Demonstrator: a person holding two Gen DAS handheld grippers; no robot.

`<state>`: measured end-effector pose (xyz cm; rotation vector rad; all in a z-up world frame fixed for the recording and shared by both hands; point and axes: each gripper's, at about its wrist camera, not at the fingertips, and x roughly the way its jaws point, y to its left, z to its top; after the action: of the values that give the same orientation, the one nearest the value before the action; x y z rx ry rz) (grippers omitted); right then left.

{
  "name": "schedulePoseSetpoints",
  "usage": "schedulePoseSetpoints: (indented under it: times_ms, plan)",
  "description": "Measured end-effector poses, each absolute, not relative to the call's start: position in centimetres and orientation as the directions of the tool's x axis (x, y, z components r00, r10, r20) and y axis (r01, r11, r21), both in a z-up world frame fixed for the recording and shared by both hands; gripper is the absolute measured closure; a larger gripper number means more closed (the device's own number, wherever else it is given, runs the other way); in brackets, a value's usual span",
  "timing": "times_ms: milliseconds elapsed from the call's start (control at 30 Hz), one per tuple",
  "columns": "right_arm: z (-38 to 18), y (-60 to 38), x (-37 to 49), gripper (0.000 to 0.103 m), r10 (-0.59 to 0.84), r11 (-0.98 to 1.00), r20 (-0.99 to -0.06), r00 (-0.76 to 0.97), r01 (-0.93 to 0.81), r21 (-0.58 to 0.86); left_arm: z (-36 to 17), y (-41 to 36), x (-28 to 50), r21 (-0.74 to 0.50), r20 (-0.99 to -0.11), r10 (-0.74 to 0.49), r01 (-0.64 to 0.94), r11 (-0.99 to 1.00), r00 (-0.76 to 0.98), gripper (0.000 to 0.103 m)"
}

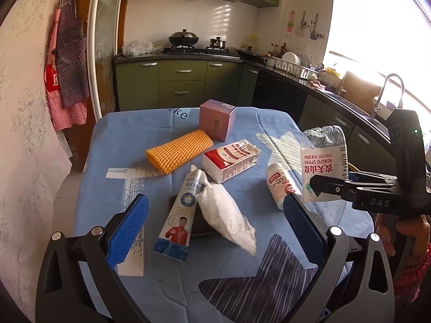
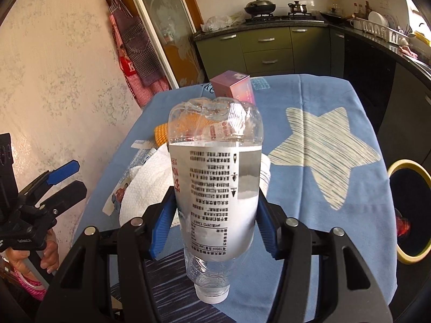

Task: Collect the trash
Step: 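Lift the water bottle with the right gripper toward the bin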

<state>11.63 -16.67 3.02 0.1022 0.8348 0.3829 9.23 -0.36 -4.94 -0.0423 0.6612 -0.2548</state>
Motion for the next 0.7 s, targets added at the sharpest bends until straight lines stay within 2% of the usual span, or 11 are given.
schedulePoseSetpoints:
  times_ms: [400, 500, 700]
  plan:
    - [4.6, -24.0, 9.6, 0.049, 0.400, 0.915, -0.638, 0.658, -0.248, 0.318, -4.2, -6.0, 10.0, -0.099, -0.613, -0.284, 0.284, 0.954, 0.738, 0.005]
    - [5.5, -27.3, 9.5, 0.049, 0.350, 0.933, -0.625, 0.698, -0.199, 0.301, -4.4, -7.6, 10.6, -0.095, -0.623, -0.292, 0.300, 0.949, 0.726, 0.005]
    - [7.2, -37.5, 10.4, 0.049, 0.117, 0.971, -0.614, 0.781, 0.041, 0.237, -5.1, -10.4, 12.0, -0.078, -0.650, -0.299, 0.331, 0.941, 0.698, 0.005]
